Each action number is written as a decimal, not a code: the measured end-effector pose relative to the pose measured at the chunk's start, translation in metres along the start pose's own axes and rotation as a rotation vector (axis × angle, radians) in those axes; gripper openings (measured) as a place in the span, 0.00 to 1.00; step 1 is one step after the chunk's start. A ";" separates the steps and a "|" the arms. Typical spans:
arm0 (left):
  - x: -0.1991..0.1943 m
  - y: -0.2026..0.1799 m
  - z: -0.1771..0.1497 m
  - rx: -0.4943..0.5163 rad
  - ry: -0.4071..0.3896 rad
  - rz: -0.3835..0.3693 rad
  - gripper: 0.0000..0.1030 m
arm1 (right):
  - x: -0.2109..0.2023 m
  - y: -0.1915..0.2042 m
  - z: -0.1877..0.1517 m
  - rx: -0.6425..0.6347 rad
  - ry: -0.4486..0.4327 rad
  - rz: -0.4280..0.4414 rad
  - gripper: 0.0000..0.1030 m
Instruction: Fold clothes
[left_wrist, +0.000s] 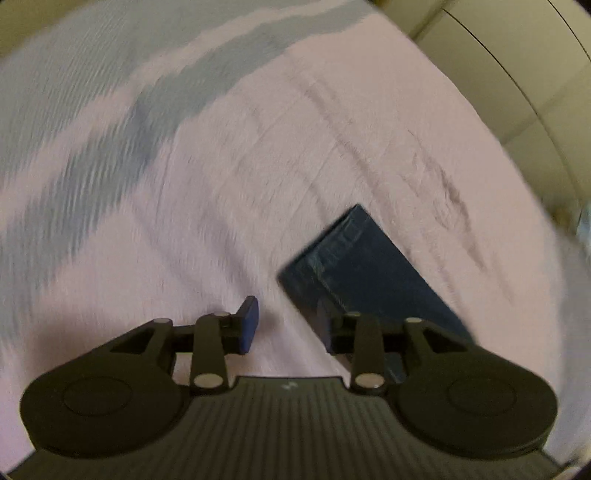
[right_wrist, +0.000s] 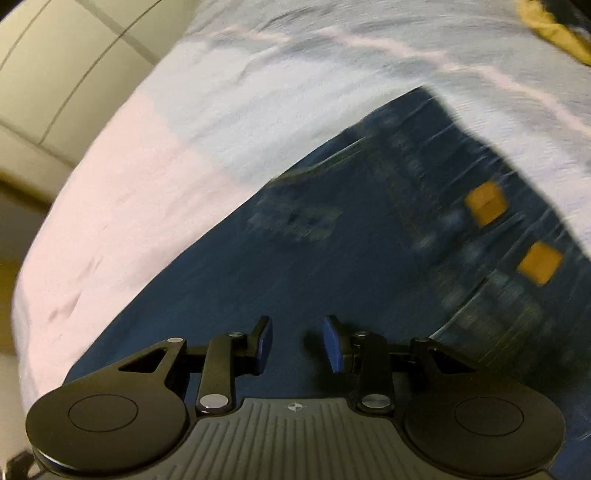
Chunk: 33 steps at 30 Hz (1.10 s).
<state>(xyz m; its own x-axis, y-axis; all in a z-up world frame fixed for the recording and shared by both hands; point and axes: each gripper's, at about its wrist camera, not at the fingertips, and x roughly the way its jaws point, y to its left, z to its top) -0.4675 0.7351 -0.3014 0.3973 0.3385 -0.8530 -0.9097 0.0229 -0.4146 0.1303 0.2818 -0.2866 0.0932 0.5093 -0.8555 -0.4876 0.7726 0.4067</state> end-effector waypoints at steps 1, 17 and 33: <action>0.000 0.004 -0.002 -0.044 0.007 -0.010 0.29 | 0.000 0.008 -0.006 -0.040 0.009 0.016 0.34; -0.014 0.008 -0.031 0.006 0.053 -0.059 0.29 | 0.039 0.134 -0.127 -1.163 0.040 -0.064 0.20; 0.039 0.026 0.032 -0.471 0.042 -0.163 0.39 | 0.029 0.136 -0.116 -1.107 0.008 -0.025 0.30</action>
<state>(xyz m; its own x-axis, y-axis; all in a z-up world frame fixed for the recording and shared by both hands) -0.4798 0.7790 -0.3353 0.5435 0.3270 -0.7731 -0.6860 -0.3578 -0.6336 -0.0343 0.3578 -0.2931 0.1100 0.4931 -0.8630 -0.9929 0.0144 -0.1183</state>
